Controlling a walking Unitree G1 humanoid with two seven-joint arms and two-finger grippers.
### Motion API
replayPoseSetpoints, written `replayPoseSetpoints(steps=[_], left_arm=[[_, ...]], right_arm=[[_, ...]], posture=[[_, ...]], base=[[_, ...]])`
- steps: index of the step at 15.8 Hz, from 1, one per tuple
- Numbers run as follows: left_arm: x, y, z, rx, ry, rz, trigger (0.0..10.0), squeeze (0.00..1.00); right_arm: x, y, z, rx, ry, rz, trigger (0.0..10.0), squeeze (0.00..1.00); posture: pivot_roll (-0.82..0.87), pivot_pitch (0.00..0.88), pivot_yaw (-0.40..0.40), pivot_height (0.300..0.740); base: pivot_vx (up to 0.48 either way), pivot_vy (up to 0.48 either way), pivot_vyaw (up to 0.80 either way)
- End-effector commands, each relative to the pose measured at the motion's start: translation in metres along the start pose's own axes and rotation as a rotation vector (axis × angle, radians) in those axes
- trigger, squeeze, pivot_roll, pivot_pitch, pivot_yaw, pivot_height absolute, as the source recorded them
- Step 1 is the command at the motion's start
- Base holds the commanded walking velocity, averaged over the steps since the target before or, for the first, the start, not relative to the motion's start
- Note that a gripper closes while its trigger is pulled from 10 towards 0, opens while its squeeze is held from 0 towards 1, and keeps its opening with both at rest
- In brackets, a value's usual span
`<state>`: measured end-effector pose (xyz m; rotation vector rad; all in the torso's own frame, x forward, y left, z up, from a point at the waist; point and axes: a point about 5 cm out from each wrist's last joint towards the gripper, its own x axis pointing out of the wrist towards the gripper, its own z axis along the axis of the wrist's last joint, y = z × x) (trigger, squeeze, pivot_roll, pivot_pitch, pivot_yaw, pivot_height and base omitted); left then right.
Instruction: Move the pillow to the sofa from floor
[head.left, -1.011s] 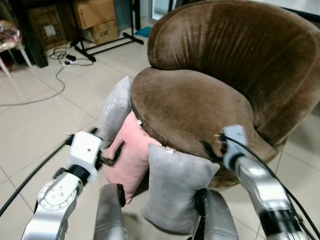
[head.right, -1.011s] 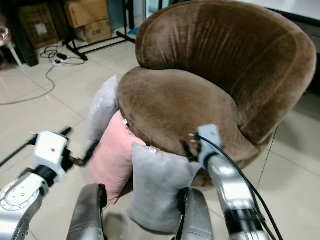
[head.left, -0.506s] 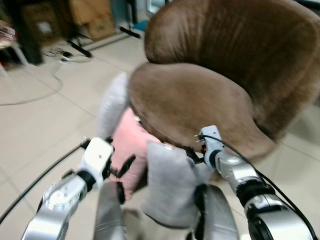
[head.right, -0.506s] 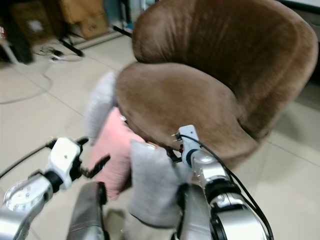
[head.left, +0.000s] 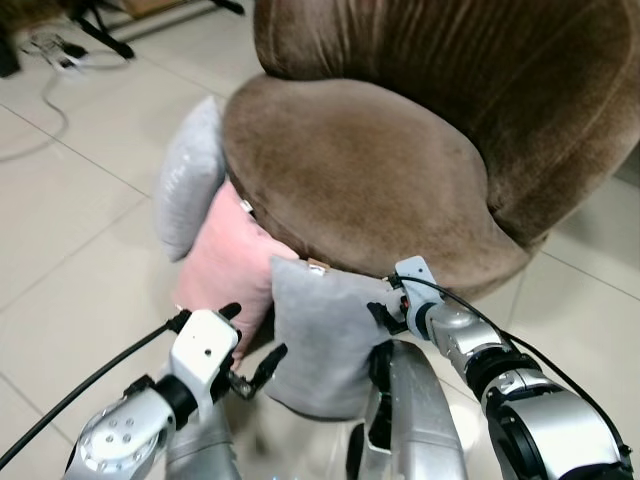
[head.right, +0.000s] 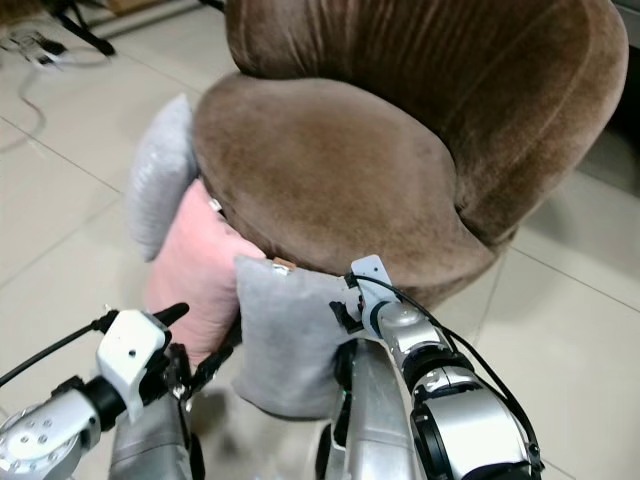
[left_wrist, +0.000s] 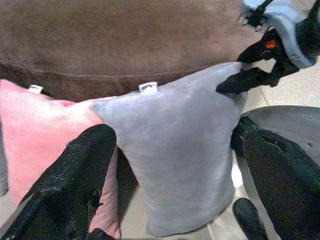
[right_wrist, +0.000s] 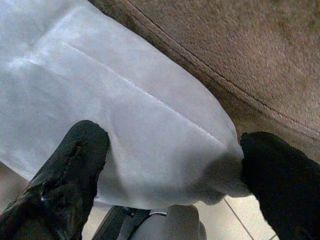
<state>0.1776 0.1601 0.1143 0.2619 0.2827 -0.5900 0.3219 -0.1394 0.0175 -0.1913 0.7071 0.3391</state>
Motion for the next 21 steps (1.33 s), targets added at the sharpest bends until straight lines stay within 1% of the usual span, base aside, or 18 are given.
replayPoseSetpoints(steps=[1, 2, 3, 4, 5, 6, 7, 8, 10, 12, 13, 14, 16, 17, 18, 19, 21], left_arm=[[-0.003, -0.005, 0.001, -0.006, 0.007, -0.016, 10.0, 0.0], [-0.005, -0.008, 0.001, -0.008, 0.014, -0.024, 10.0, 0.0], [-0.006, -0.01, 0.001, -0.008, 0.018, -0.034, 10.0, 0.0], [-0.007, -0.013, 0.002, -0.007, 0.022, -0.049, 10.0, 0.0], [-0.012, -0.013, 0.007, 0.009, 0.026, -0.086, 10.0, 0.0], [-0.013, -0.012, 0.008, 0.015, 0.028, -0.09, 10.0, 0.0], [-0.018, -0.01, 0.012, 0.033, 0.036, -0.11, 10.0, 0.0], [-0.02, -0.008, 0.015, 0.044, 0.039, -0.123, 10.0, 0.0], [-0.022, -0.004, 0.016, 0.051, 0.041, -0.141, 10.0, 0.0], [-0.02, -0.008, 0.017, 0.022, 0.035, -0.166, 10.0, 0.0], [-0.02, -0.009, 0.017, -0.016, 0.033, -0.166, 10.0, 0.0], [-0.02, -0.01, 0.016, -0.071, 0.035, -0.169, 10.0, 0.0], [-0.021, -0.009, 0.012, -0.087, 0.054, -0.167, 10.0, 0.0], [-0.023, -0.007, 0.009, -0.1, 0.073, -0.149, 10.0, 0.0], [-0.025, -0.004, 0.004, -0.117, 0.098, -0.129, 10.0, 0.0], [-0.028, -0.002, -0.007, -0.138, 0.155, -0.095, 10.0, 0.0], [-0.03, 0.0, -0.014, -0.103, 0.192, -0.074, 10.0, 0.0]], right_arm=[[0.0, -0.001, 0.002, -0.002, 0.004, -0.012, 10.0, 0.0], [0.002, 0.005, 0.002, -0.022, 0.002, -0.001, 10.0, 0.0], [0.003, 0.011, 0.0, -0.051, 0.009, 0.013, 7.6, 0.0], [0.004, 0.015, -0.003, -0.06, 0.018, 0.026, 4.1, 0.0], [0.004, 0.019, -0.012, -0.008, 0.023, 0.001, 0.0, 0.0], [0.005, 0.02, -0.014, 0.01, 0.021, -0.007, 0.0, 0.0], [0.006, 0.026, -0.017, 0.047, 0.013, -0.005, 0.0, 0.0], [0.006, 0.029, -0.02, 0.064, 0.01, -0.008, 0.0, 0.0], [0.007, 0.035, -0.021, 0.1, -0.008, -0.01, 0.0, 0.0], [0.007, 0.035, -0.018, 0.116, -0.02, -0.013, 0.0, 0.0], [0.007, 0.035, -0.018, 0.107, -0.019, -0.012, 0.0, 0.0], [0.007, 0.035, -0.018, 0.1, -0.019, -0.011, 0.0, 0.0], [0.007, 0.034, -0.016, 0.099, -0.024, -0.011, 0.0, 0.0], [0.007, 0.035, -0.014, 0.094, -0.028, -0.009, 0.0, 0.0], [0.008, 0.036, -0.012, 0.091, -0.031, -0.007, 0.0, 0.0], [0.008, 0.037, -0.011, 0.089, -0.033, -0.003, 0.0, 0.0], [0.008, 0.037, -0.011, 0.092, -0.03, 0.001, 0.0, 0.0]], posture=[[0.12, 0.212, -0.121, 0.516], [0.13, 0.216, -0.118, 0.516], [0.13, 0.22, -0.109, 0.516], [0.15, 0.223, -0.09, 0.516], [0.19, 0.217, -0.033, 0.516], [0.19, 0.217, -0.033, 0.516], [0.23, 0.203, 0.027, 0.516], [0.23, 0.199, 0.045, 0.516], [0.21, 0.197, 0.056, 0.516], [0.2, 0.193, 0.056, 0.516], [0.2, 0.188, 0.055, 0.516], [0.2, 0.18, 0.053, 0.516], [0.21, 0.172, 0.048, 0.516], [0.21, 0.168, 0.046, 0.516], [0.21, 0.165, 0.043, 0.516], [0.21, 0.159, 0.037, 0.516], [0.21, 0.148, 0.028, 0.516]], base=[[0.0, 0.0, 0.0], [0.0, 0.0, 0.0], [0.0, 0.0, 0.0], [0.0, 0.0, 0.0], [0.0, 0.0, 0.0], [0.0, 0.0, 0.0], [0.0, 0.0, 0.0], [0.0, 0.0, 0.0], [0.0, 0.0, 0.0], [0.0, 0.0, 0.0], [0.0, 0.0, 0.0], [0.0, 0.0, 0.0], [0.0, 0.0, 0.0], [0.0, 0.0, 0.0], [0.0, 0.0, 0.0], [0.0, 0.0, 0.0], [0.0, 0.0, 0.0]])
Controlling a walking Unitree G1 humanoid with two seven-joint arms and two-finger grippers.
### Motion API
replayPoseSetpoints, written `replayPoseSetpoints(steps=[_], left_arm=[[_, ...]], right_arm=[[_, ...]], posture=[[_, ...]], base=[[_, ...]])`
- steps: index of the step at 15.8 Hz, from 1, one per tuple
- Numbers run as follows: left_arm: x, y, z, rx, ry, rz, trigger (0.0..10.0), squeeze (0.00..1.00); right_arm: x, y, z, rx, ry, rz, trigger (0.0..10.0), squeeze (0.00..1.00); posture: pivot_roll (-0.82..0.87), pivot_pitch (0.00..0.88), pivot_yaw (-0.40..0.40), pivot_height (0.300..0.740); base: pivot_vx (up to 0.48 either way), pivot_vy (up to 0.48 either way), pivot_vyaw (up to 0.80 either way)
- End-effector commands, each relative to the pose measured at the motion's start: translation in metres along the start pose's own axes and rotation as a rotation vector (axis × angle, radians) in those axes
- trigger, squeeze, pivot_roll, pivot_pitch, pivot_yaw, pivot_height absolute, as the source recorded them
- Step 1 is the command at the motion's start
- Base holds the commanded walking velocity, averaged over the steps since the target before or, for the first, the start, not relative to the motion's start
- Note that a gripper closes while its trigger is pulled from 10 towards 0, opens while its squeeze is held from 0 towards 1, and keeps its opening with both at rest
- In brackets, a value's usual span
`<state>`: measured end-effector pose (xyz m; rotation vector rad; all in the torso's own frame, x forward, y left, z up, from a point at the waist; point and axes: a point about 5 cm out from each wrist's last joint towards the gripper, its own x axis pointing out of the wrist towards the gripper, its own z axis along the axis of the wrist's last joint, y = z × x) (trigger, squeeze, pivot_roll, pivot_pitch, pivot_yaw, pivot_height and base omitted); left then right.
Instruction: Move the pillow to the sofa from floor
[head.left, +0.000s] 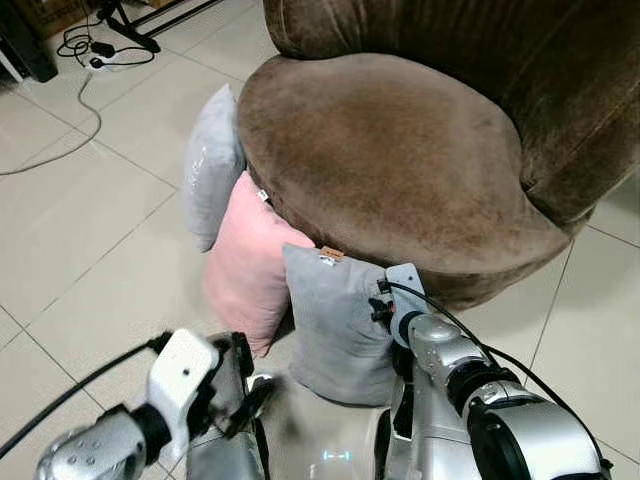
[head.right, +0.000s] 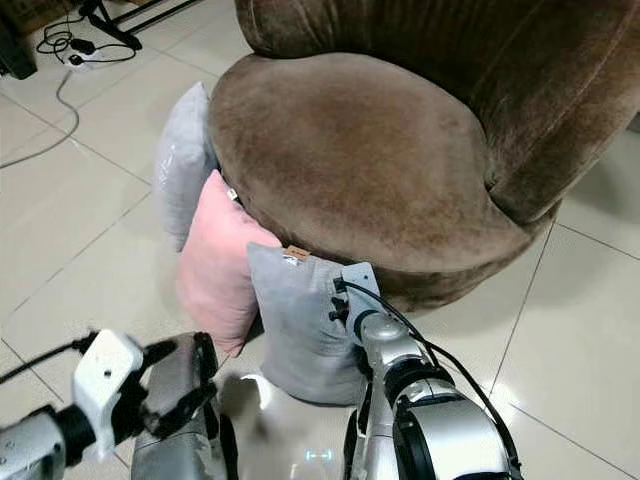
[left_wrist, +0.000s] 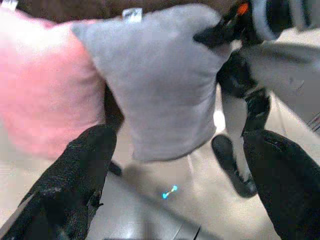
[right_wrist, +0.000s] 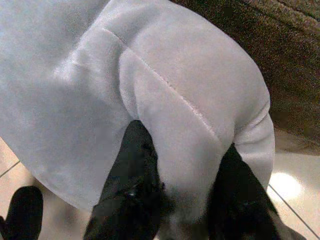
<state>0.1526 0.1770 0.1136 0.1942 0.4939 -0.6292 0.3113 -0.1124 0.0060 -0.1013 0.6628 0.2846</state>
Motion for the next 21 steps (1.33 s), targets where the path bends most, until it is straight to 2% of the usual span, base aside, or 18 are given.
replayPoseSetpoints(steps=[1, 4, 9, 15, 16, 17, 19, 20, 21], left_arm=[[-0.001, 0.002, -0.003, 0.01, 0.019, 0.024, 10.0, 0.0], [0.002, 0.006, -0.002, 0.008, 0.008, 0.059, 10.0, 0.0], [0.003, 0.003, -0.005, -0.012, -0.006, 0.103, 10.0, 0.0], [0.015, 0.002, -0.003, -0.014, -0.044, 0.138, 10.0, 0.0], [0.017, 0.002, -0.002, -0.015, -0.056, 0.149, 10.0, 0.0], [0.017, 0.003, -0.001, -0.035, -0.082, 0.181, 10.0, 0.0], [0.017, 0.004, 0.0, -0.053, -0.097, 0.201, 10.0, 0.0], [0.015, 0.003, -0.002, -0.057, -0.101, 0.211, 10.0, 0.0], [0.013, 0.003, -0.001, -0.057, -0.11, 0.221, 10.0, 0.0]], right_arm=[[0.001, 0.007, -0.004, -0.009, 0.03, 0.027, 0.0, 0.0], [0.001, 0.005, 0.0, 0.007, 0.027, 0.036, 0.0, 0.0], [0.001, 0.005, 0.001, 0.007, 0.026, 0.062, 0.0, 0.0], [-0.001, 0.011, 0.002, 0.046, -0.005, 0.215, 0.0, 0.0], [-0.001, 0.013, 0.005, 0.103, -0.026, 0.265, 0.0, 0.0], [-0.003, 0.013, 0.016, 0.216, -0.095, 0.365, 0.0, 0.0], [-0.006, 0.009, 0.029, 0.334, -0.178, 0.431, 0.0, 0.0], [-0.012, -0.002, 0.05, 0.475, -0.315, 0.467, 0.0, 0.0], [-0.017, -0.01, 0.063, 0.533, -0.39, 0.467, 0.0, 0.0]], posture=[[0.22, 0.144, 0.025, 0.516], [0.22, 0.122, 0.015, 0.516], [0.23, 0.097, -0.007, 0.516], [0.22, 0.034, -0.018, 0.516], [0.22, 0.023, -0.024, 0.516], [0.22, 0.014, -0.03, 0.516], [0.22, 0.009, -0.031, 0.516], [0.21, 0.0, -0.029, 0.516], [0.21, 0.0, -0.029, 0.516]], base=[[0.0, 0.0, 0.0], [0.0, 0.0, 0.0], [0.0, 0.0, 0.0], [0.0, 0.0, 0.0], [0.0, 0.0, 0.0], [0.0, 0.0, 0.0], [0.0, 0.0, 0.0], [0.0, 0.0, 0.0], [0.0, 0.0, 0.0]])
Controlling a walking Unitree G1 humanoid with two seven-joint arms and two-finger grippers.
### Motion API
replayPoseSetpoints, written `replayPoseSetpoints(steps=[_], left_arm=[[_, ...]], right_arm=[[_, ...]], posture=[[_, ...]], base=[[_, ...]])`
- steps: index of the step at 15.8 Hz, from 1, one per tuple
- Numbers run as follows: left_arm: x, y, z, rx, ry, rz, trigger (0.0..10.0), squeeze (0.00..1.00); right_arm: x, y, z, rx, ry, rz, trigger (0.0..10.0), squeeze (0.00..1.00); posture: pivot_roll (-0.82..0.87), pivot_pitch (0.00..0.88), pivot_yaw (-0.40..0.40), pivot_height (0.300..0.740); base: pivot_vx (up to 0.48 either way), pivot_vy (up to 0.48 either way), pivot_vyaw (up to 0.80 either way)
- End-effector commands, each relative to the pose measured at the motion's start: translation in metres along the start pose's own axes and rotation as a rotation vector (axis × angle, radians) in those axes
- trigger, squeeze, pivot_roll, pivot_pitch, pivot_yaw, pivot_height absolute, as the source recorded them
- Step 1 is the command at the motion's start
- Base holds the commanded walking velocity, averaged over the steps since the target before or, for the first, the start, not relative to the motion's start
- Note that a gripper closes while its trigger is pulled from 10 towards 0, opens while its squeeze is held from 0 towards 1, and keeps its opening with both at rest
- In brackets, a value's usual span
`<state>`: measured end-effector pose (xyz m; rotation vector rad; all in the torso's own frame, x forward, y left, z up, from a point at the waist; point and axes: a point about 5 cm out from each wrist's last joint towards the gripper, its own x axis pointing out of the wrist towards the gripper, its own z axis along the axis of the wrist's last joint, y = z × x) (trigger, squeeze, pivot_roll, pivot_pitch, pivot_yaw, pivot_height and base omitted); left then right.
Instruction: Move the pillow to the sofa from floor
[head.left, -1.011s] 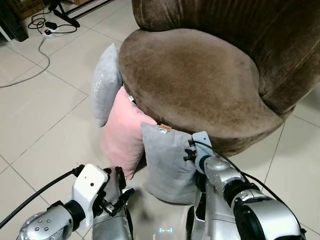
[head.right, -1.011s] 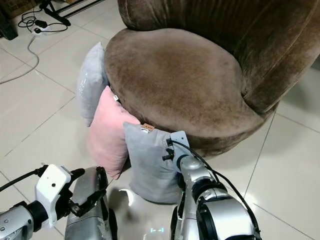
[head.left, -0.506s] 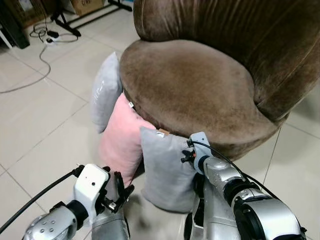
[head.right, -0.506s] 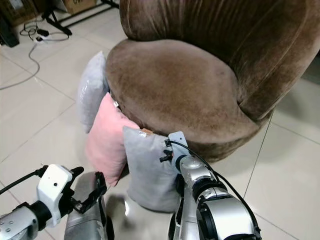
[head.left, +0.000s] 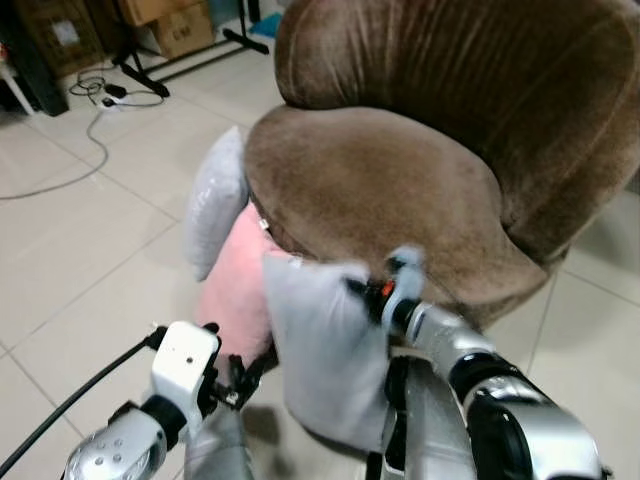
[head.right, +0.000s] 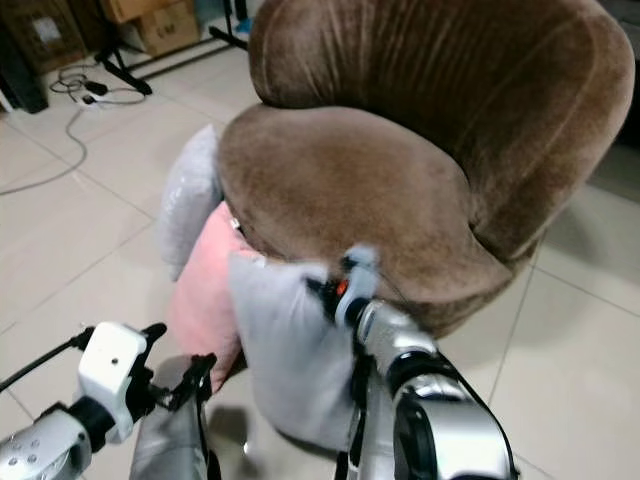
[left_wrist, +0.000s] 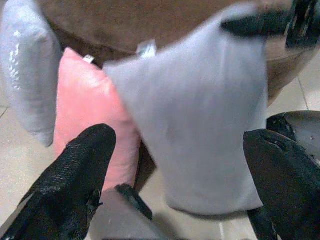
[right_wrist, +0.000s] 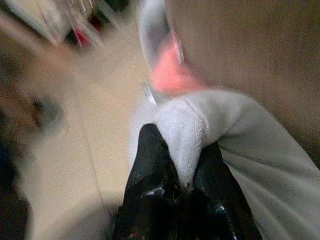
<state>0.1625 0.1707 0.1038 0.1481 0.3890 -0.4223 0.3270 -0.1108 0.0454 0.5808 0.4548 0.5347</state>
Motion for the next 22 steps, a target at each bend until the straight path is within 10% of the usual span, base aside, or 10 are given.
replayPoseSetpoints(steps=[1, 9, 12, 13, 15, 22], left_arm=[[-0.004, 0.003, 0.004, 0.006, -0.027, 0.033, 10.0, 0.0], [-0.002, 0.016, 0.037, 0.071, -0.17, 0.085, 10.0, 0.0], [0.0, 0.022, 0.055, 0.096, -0.234, 0.115, 10.0, 0.0], [0.001, 0.024, 0.059, 0.098, -0.249, 0.127, 10.0, 0.0], [0.01, 0.027, 0.071, 0.103, -0.292, 0.146, 10.0, 0.0], [0.022, 0.029, 0.083, 0.136, -0.329, 0.19, 10.0, 0.0]], right_arm=[[-0.004, 0.01, 0.046, 0.045, -0.22, 0.07, 0.0, 0.0], [-0.077, 0.081, 0.209, 0.049, -0.816, 0.212, 0.0, 0.0], [-0.095, 0.104, 0.235, 0.002, -0.905, 0.208, 0.0, 0.0], [-0.095, 0.106, 0.234, -0.039, -0.889, 0.191, 0.0, 0.0], [-0.075, 0.089, 0.203, -0.139, -0.745, 0.015, 10.0, 0.0], [-0.051, 0.062, 0.109, -0.247, -0.452, -0.25, 10.0, 0.0]], posture=[[0.2, 0.0, -0.026, 0.516], [0.18, 0.0, -0.031, 0.516], [0.19, 0.0, -0.036, 0.516], [0.19, 0.0, -0.036, 0.516], [0.18, 0.0, -0.02, 0.516], [0.16, 0.0, -0.013, 0.521]], base=[[0.0, 0.0, 0.0], [0.0, 0.0, 0.0], [0.0, 0.0, 0.0], [0.0, 0.0, 0.0], [0.0, 0.0, 0.0], [0.0, 0.0, 0.0]])
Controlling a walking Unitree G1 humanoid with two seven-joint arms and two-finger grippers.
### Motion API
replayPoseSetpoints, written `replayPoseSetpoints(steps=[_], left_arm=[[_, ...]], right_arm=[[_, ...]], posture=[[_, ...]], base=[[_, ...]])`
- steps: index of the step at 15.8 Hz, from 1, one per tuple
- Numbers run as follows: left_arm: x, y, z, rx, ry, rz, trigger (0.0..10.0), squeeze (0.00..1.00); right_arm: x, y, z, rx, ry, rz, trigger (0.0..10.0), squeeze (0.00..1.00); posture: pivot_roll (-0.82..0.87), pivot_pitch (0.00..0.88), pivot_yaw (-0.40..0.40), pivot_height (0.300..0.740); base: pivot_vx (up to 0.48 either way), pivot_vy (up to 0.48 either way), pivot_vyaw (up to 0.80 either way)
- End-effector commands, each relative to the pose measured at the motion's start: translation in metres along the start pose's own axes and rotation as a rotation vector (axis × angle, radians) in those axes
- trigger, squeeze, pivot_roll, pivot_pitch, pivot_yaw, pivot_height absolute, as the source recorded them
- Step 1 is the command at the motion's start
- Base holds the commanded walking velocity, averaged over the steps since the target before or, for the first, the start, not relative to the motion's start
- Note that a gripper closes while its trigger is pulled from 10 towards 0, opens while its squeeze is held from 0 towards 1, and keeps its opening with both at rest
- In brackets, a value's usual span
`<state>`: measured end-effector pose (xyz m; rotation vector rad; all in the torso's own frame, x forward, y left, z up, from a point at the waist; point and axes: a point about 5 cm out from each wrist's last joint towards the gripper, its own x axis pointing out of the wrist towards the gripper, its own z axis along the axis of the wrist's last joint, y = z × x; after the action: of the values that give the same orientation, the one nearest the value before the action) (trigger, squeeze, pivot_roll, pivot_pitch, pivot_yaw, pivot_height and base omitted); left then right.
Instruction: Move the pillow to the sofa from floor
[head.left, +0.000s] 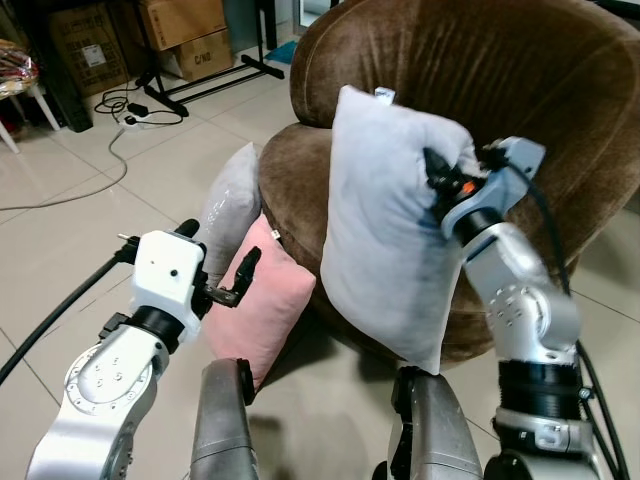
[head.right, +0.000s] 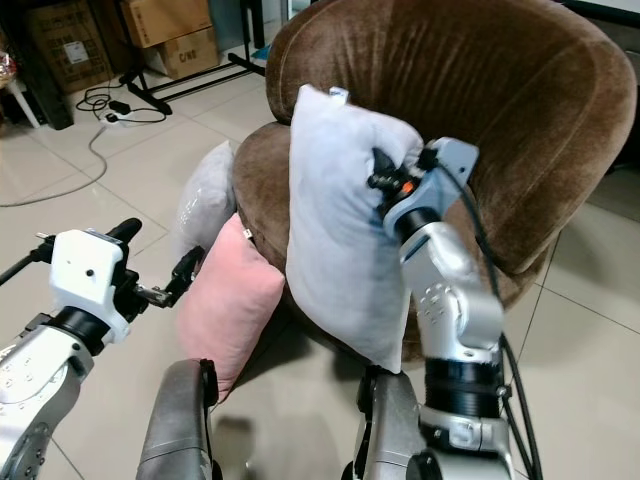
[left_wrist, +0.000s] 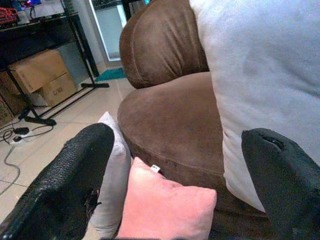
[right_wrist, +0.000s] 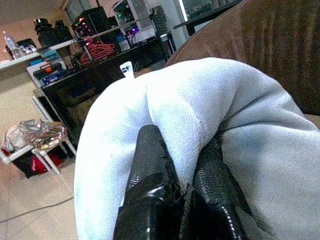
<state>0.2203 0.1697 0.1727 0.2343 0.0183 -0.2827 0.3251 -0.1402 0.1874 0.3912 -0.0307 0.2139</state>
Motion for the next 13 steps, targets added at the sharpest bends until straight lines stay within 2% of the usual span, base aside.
replayPoseSetpoints(steps=[1, 4, 7, 13], left_arm=[[0.001, 0.002, -0.001, 0.013, 0.005, 0.015, 10.0, 0.0], [0.0, 0.01, -0.006, 0.013, 0.027, 0.107, 10.0, 0.0], [0.003, 0.008, -0.006, 0.051, 0.031, 0.087, 10.0, 0.0], [0.009, 0.008, -0.003, 0.059, 0.008, 0.081, 10.0, 0.0]], right_arm=[[-0.001, -0.002, -0.013, -0.016, 0.059, -0.025, 10.0, 0.0], [-0.005, 0.008, -0.016, -0.026, 0.048, -0.028, 10.0, 0.0], [-0.004, 0.011, -0.019, -0.022, 0.044, -0.027, 10.0, 0.0], [-0.005, 0.018, -0.023, -0.019, 0.035, -0.028, 10.0, 0.0]], posture=[[0.17, 0.0, -0.017, 0.526], [0.17, 0.0, -0.027, 0.556], [0.17, 0.0, -0.03, 0.581], [0.16, 0.0, -0.021, 0.636]], base=[[0.0, 0.0, 0.0], [0.0, 0.0, 0.0], [0.0, 0.0, 0.0], [0.0, 0.0, 0.0]])
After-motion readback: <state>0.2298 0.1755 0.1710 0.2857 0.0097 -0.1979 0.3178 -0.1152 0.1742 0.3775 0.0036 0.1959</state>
